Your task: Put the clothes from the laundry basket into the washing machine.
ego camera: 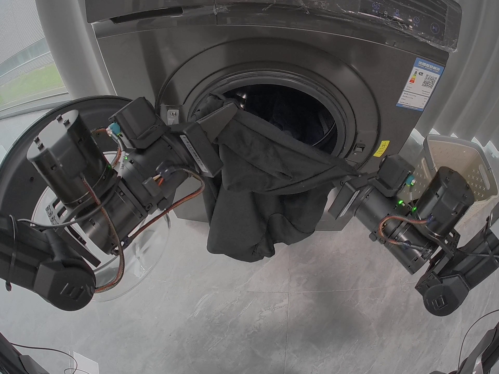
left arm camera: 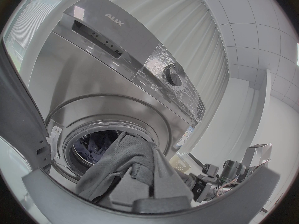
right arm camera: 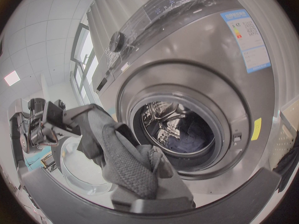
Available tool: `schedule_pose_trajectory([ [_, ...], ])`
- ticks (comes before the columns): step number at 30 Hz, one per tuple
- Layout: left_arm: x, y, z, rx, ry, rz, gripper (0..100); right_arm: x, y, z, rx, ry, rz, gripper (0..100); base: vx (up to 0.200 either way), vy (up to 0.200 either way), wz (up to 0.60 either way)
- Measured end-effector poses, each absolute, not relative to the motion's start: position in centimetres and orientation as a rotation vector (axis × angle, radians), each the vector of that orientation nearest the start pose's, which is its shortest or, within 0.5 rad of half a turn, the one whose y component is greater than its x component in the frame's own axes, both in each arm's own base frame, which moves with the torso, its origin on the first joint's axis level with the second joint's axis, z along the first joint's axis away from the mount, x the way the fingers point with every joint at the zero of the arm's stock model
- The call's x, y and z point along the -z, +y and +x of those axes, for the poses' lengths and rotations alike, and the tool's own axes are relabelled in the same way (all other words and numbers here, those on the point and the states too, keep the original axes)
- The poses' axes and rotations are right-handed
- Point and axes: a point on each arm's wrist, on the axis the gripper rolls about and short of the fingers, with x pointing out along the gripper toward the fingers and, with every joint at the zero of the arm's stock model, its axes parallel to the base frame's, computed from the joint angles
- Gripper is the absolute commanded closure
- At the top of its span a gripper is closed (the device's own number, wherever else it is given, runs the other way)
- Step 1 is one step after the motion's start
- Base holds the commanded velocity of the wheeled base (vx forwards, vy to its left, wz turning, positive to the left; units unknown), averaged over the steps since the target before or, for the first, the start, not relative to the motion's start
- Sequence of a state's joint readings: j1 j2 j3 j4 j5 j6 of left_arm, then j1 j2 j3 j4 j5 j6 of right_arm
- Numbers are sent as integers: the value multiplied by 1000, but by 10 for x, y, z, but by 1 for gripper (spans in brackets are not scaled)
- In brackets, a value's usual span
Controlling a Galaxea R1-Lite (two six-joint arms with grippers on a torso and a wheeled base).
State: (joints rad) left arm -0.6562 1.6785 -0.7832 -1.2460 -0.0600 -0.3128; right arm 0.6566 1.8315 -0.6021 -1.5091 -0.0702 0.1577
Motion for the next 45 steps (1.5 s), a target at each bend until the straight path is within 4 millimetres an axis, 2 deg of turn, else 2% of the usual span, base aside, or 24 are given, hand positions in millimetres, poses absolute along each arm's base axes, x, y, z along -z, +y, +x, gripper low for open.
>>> schedule_pose_trajectory([
  [6, -242, -180, 235, 751, -223, -398, 100, -190, 172, 250, -617, -275, 235, 100, 0, 0, 0],
  [13, -242, -169, 240, 715, -234, -398, 100, -197, 163, 254, -628, -320, 227, 100, 0, 0, 0],
  [20, -227, -161, 234, 706, -202, -398, 100, -199, 163, 254, -626, -328, 234, 100, 0, 0, 0],
  [21, -222, -160, 232, 704, -187, -395, 0, -200, 163, 254, -626, -329, 236, 100, 0, 0, 0],
  [27, -198, -158, 231, 685, -96, -398, 0, -204, 164, 249, -634, -339, 249, 100, 0, 0, 0],
  [35, -154, -159, 231, 640, 59, -375, 0, -206, 175, 240, -683, -341, 259, 100, 0, 0, 0],
  [45, -128, -172, 244, 654, 85, -306, 0, -196, 182, 245, -692, -308, 251, 100, 0, 0, 0],
])
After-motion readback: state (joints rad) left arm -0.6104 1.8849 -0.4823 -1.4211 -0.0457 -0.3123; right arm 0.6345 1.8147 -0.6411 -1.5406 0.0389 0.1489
